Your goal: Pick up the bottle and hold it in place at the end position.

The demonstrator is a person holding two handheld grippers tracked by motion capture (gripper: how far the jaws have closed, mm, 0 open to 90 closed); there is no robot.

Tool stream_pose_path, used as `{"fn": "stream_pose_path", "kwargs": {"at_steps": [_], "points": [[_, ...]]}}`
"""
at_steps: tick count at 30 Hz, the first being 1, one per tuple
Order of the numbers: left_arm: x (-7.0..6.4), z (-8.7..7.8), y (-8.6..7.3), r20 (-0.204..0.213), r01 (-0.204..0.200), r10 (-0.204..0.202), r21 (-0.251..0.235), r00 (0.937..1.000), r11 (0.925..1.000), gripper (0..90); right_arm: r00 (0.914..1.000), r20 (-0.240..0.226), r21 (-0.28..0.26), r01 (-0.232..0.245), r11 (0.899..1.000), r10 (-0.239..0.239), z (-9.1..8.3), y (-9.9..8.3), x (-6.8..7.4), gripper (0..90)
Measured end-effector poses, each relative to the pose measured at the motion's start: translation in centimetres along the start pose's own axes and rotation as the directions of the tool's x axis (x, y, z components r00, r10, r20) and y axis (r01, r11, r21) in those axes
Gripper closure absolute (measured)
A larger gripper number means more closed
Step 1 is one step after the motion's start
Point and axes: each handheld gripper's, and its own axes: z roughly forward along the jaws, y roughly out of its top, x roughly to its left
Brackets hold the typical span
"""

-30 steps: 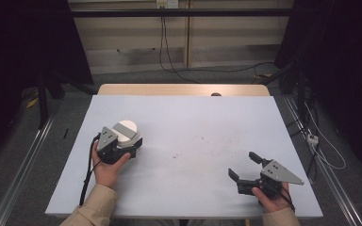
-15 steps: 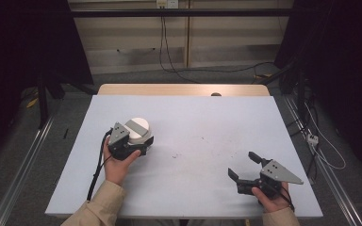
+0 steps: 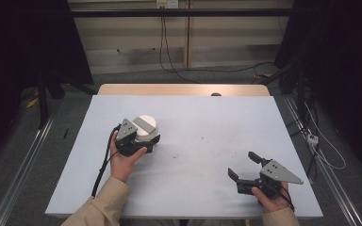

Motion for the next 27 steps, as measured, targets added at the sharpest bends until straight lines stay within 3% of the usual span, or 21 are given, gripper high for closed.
{"fn": "stream_pose_path", "kwargs": {"at_steps": [27], "points": [[-0.2,2.8,1.0,0.021,0.002,-0.002,0.020,0.9998,0.9998,18.4,1.0000,-0.005,-0.001,0.000,1.000,0.000,0.0,-0.1,-0.1,3.9]]}}
